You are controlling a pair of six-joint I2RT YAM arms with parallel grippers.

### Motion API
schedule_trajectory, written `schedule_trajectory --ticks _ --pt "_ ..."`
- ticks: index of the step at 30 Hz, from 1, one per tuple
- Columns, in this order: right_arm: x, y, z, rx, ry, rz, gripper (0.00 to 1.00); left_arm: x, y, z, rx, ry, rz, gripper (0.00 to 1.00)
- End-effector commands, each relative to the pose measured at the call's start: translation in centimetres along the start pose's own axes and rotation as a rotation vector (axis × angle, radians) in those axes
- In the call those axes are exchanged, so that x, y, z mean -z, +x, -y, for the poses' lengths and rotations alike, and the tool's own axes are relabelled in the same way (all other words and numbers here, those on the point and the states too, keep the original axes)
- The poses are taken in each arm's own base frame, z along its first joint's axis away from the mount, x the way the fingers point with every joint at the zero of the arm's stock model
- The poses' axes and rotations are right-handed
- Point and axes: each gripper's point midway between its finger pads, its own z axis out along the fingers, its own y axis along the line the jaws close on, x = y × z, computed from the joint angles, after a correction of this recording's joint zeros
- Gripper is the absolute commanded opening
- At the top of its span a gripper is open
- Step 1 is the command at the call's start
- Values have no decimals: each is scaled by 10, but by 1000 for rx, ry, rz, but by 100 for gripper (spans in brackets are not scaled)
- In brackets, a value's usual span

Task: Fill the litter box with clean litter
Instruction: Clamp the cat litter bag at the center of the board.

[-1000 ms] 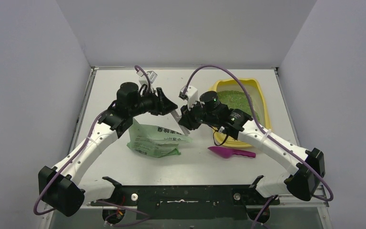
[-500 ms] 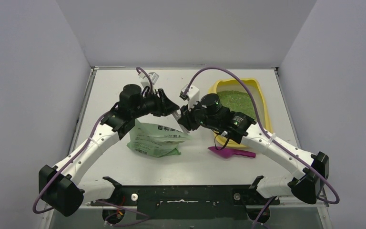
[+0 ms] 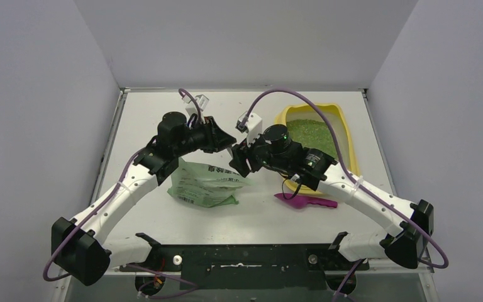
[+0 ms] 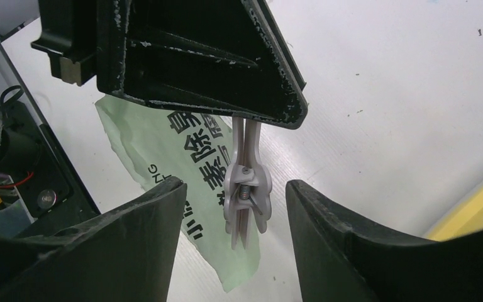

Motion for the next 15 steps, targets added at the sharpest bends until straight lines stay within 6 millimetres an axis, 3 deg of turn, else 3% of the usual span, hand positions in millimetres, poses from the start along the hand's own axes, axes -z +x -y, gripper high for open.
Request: schedule_trajectory --ticks 1,4,7,9,11,12,13,14,15 --pt "22 -42 -2 6 20 124 61 6 -24 19 -30 45 81 0" --pt "23 -37 0 12 37 101 61 7 -26 20 -29 46 88 0" --pt "22 -35 0 15 37 84 53 7 -26 21 -30 47 87 0" --pt "21 -35 -1 17 33 81 38 8 -27 21 -31 47 87 0" --pt "21 -37 0 22 41 85 13 8 -27 22 -33 48 87 0" --pt "22 -38 0 26 41 92 5 9 -25 21 -36 47 82 4" --pt "22 -40 0 30 45 100 0 11 -24 19 -44 40 78 15" --pt "24 -41 2 34 56 105 0 12 -24 17 -55 28 74 33" --pt "25 -41 6 40 74 103 0 16 -24 15 -75 17 70 44"
